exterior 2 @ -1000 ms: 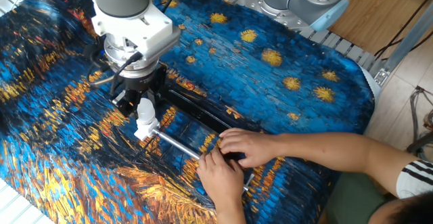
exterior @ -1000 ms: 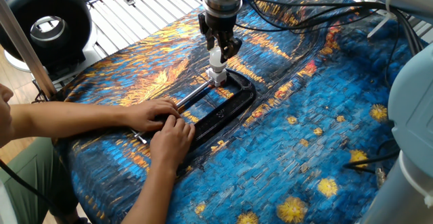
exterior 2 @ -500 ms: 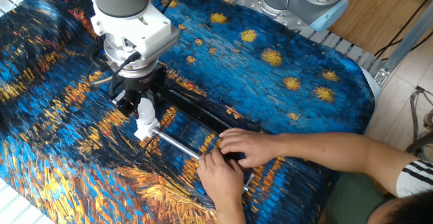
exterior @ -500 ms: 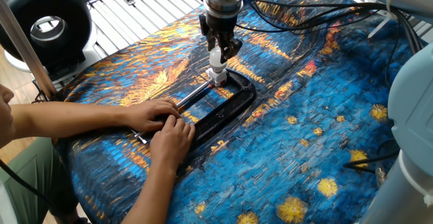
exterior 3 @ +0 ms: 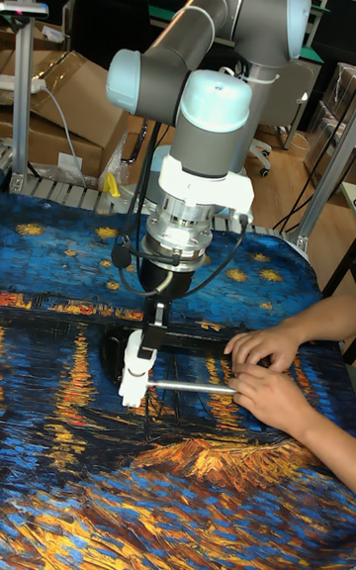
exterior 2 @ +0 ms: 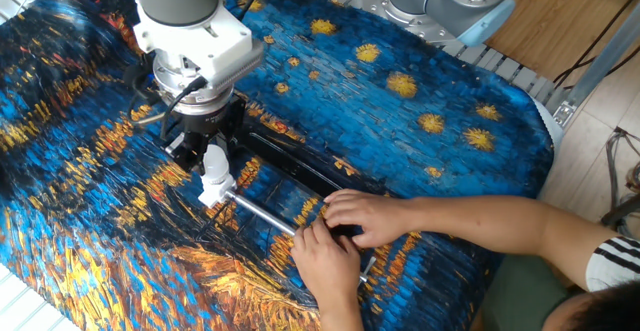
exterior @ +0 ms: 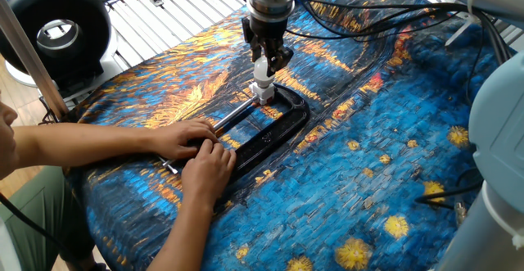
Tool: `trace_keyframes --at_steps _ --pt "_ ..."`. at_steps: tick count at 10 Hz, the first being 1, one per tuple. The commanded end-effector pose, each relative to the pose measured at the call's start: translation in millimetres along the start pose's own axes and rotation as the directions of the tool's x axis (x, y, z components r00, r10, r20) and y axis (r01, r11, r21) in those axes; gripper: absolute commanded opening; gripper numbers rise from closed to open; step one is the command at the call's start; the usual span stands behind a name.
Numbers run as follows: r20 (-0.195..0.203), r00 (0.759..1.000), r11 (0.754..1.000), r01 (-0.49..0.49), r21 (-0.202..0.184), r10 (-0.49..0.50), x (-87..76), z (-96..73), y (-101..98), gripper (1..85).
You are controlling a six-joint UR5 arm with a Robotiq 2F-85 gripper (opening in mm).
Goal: Install the light bulb by rotating it
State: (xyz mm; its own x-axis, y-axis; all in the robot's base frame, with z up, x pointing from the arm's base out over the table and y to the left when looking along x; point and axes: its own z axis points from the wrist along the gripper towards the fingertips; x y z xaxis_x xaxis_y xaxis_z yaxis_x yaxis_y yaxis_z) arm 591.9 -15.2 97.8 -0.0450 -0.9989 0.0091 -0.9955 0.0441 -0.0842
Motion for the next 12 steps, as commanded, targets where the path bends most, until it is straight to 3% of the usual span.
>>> trace_keyframes --at_steps 1,4,6,9,10,12 --pt "0.013 0.999 0.999 -0.05 0.001 0.05 -2.3 -1.7 -1.1 33.3" --pt "0.023 0.993 0.994 -0.112 0.011 0.112 -4.8 -1.6 -5.1 23.0" --pt "0.059 0.98 0.981 -0.193 0.009 0.192 -8.3 0.5 -5.6 17.3" --pt "0.078 0.949 0.952 -0.307 -0.001 0.306 3.8 -0.5 -8.7 12.7" --pt "0.082 0.923 0.926 -0.376 -0.009 0.376 7.4 -3.4 -10.1 11.3" --pt "0.085 0.827 0.829 -0.559 0.014 0.556 18.2 -3.9 -22.7 2.3"
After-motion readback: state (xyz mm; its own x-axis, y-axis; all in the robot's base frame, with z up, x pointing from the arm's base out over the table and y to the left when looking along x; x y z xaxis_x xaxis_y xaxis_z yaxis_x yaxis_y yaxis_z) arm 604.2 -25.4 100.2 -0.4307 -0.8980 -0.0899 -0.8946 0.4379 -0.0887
